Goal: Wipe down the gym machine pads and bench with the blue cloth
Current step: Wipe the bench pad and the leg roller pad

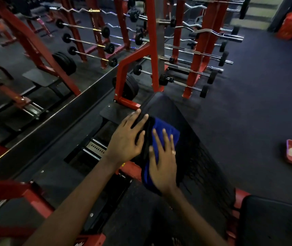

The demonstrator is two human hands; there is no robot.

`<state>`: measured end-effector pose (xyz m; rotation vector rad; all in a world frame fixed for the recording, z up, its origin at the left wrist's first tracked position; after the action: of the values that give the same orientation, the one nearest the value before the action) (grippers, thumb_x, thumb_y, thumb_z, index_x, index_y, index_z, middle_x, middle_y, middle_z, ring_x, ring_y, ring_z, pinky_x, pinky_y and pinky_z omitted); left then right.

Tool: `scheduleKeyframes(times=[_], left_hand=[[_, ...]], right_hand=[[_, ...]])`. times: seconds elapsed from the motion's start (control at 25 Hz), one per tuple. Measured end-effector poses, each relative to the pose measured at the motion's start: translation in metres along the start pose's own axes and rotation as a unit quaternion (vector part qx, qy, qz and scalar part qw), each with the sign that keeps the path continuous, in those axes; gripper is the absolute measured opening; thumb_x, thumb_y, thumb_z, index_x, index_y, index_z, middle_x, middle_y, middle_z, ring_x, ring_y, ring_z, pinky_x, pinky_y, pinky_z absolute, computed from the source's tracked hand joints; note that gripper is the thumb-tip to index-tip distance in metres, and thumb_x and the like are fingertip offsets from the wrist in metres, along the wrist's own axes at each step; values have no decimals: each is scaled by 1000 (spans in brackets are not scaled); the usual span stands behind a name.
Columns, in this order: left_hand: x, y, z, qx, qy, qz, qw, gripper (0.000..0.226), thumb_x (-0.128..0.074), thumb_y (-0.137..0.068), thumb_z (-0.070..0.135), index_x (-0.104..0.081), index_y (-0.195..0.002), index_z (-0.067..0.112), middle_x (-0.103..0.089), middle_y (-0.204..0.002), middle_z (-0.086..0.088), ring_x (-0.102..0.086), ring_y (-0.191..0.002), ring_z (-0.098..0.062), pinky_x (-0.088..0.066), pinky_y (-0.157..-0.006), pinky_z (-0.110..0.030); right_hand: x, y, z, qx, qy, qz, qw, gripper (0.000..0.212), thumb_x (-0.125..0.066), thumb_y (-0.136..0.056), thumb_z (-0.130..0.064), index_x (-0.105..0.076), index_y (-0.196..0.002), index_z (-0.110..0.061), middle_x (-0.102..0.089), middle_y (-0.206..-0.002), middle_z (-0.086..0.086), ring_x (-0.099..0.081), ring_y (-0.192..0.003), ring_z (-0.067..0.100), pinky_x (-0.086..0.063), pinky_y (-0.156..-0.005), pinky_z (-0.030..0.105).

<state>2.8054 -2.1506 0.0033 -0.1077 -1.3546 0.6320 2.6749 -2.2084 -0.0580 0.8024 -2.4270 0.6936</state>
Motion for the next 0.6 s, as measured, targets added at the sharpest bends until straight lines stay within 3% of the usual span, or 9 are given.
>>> scheduleKeyframes(times=[0.12, 0.2, 0.32, 0.44, 0.52, 0.6], left_hand=[[1, -1, 0, -2, 4, 12, 1000, 52, -50, -97, 23, -44, -148, 14, -35, -156, -14, -33, -142, -26, -31, -118, -37], [1, -1, 0, -2, 11, 21, 1000, 51, -50, -97, 23, -45, -147, 13, -36, -155, -14, -35, -142, -27, -31, -118, -38], [1, -1, 1, -5, 15, 26, 1000, 50, -49, -97, 22, -47, -146, 12, -38, -154, -15, -38, -139, -30, -33, -117, -39], [2, 0, 0, 9, 21, 26, 999, 50, -48, -97, 25, -47, -146, 14, -37, -155, -13, -40, -137, -30, -37, -114, -40], [1, 1, 0, 10, 20, 31, 999, 50, -47, -98, 26, -47, -146, 15, -37, -155, -12, -40, -137, -29, -37, -113, -39], [1, 2, 0, 6, 22, 35, 999, 49, -47, -98, 25, -47, -146, 15, -38, -154, -12, -41, -137, -29, -37, -113, -38]], right_hand=[[-4, 8, 4, 6, 1, -2, 1000, 52, -36, -107, -37, -24, -158, -34, -11, -168, -6, 2, -155, 15, -12, -126, 47], [2, -35, 3, -1, -4, 28, 1000, 51, -36, -108, -34, -25, -158, -34, -17, -167, -2, -1, -155, 14, -16, -125, 49], [8, -115, 9, -33, 2, 39, 999, 51, -35, -106, -38, -24, -156, -39, -21, -166, 0, -8, -155, 29, -17, -124, 48], [15, -179, 17, -88, -1, 34, 996, 50, -37, -105, -43, -35, -154, -34, -29, -163, 1, -17, -152, 31, -21, -122, 50], [15, -183, 18, -111, -7, 47, 993, 49, -38, -104, -43, -41, -151, -29, -33, -161, 1, -20, -151, 30, -25, -120, 51], [13, -149, 14, -77, 1, 69, 995, 49, -39, -104, -40, -39, -152, -32, -30, -163, -1, -18, -153, 28, -26, -121, 49]])
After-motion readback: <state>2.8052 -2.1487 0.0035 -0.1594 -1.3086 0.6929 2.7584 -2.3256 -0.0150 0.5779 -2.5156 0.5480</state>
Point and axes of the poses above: each hand's wrist, its own y-axis away from the middle knuckle, its own x-axis out of the back of the hand, z = x × y, the point moved 6 cm from there along -y, towards the middle knuckle
